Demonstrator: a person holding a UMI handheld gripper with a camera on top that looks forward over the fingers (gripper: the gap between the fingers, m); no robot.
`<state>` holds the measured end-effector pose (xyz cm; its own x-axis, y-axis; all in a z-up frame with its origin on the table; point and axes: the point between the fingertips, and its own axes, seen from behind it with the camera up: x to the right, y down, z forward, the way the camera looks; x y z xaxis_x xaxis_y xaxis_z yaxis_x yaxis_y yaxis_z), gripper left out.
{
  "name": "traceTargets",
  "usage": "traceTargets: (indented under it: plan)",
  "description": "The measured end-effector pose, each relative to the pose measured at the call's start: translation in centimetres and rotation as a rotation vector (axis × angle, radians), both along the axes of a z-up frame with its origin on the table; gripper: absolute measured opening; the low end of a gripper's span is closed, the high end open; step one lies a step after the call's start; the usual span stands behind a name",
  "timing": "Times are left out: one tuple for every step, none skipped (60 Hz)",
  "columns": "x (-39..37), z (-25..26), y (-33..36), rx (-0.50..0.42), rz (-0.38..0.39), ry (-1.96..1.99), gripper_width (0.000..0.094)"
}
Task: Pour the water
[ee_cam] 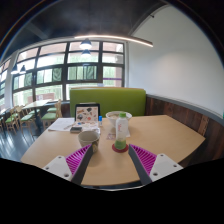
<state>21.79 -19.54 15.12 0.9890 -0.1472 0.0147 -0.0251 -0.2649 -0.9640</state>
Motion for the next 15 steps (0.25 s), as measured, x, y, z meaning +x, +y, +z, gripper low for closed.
traceTargets:
  plan:
    - [-0.4, 0.2, -0.8, 0.0, 0.0, 0.0, 0.0824]
    - [-0.6, 0.3, -1.7, -0.001, -0.002, 0.001, 0.0821]
    - [-1.0, 0.4, -2.5, -0.005, -0.005, 0.001, 0.0829]
    - [-1.3, 0.6, -3.3, -0.006, -0.007, 0.001, 0.0829]
    - [-1.6, 0.7, -4.0, -0.005, -0.007, -0.001, 0.0828]
    - [-1.5, 0.1, -3.2, 0.001, -0.006, -0.003, 0.0825]
    - [-2.1, 0.6, -4.5, 0.001, -0.006, -0.005, 0.0826]
    - [-2.4, 0.7, -5.1, 0.003, -0.007, -0.006, 0.0826]
    - [-2.6, 0.9, -5.6, 0.006, -0.009, -0.006, 0.0826]
    - [-2.9, 1.0, -6.1, 0.009, -0.008, -0.006, 0.0825]
    - [-3.1, 1.1, -6.6, 0.012, -0.006, -0.006, 0.0825]
    - [-3.4, 1.1, -7.0, 0.014, -0.004, -0.006, 0.0826]
    - [-3.7, 1.2, -7.4, 0.015, -0.001, -0.005, 0.0825]
    - [-3.9, 0.9, -7.3, 0.016, 0.001, -0.002, 0.0824]
    - [-4.0, 0.8, -7.6, 0.017, 0.0, 0.001, 0.0823]
